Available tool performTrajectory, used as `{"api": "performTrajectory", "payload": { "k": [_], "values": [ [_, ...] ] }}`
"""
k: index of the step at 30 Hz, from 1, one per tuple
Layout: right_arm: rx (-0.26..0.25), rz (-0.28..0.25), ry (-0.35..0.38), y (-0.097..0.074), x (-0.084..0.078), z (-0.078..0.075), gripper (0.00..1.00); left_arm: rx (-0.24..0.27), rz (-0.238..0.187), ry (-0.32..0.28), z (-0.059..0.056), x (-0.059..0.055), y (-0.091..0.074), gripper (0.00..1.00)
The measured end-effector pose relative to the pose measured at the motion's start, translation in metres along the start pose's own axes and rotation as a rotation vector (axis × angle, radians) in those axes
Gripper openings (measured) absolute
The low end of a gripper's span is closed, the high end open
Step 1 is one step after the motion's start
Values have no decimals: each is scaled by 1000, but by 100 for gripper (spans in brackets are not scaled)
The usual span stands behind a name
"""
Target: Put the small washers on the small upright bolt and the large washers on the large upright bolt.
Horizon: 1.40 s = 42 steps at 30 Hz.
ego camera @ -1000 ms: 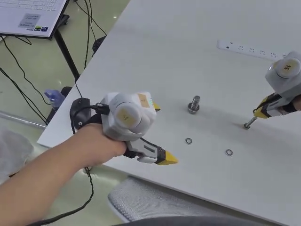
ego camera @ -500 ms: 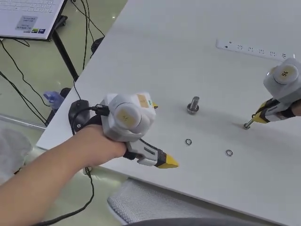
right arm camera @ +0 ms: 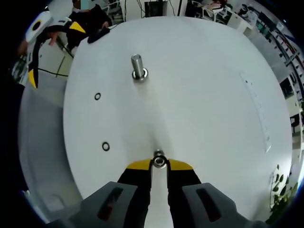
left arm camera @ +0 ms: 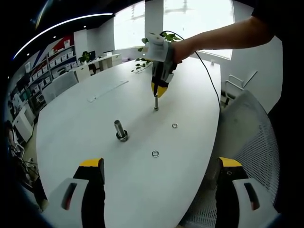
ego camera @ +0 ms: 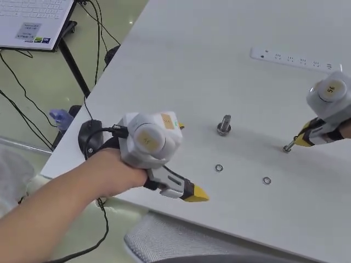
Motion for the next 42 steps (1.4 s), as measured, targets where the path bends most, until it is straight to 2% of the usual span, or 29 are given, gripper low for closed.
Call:
{"api": "performTrajectory", "payload": {
  "k": [16,27,42],
  "values": [
    [4,6,1,12,-3,1,12,-3,5,-7,-2,-3,-2,99],
    [3,13,-19,25,-6,2,13,-11,37,-10,-4,-6,-1,96],
    [15,40,-31,38,-8,3,13,-5,50,-6,-5,-7,-1,95]
  ]
}}
Point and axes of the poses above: the centre of the closed fingertips' face, and the gripper's own axes: y roughly forward along the fingers, z roughly to its left, x roughly out of its top, the point moved 7 cm from there along -y, roughly backward along the fingers, and after that the axes turned 7 degrees about -x, right-handed, at the moved point
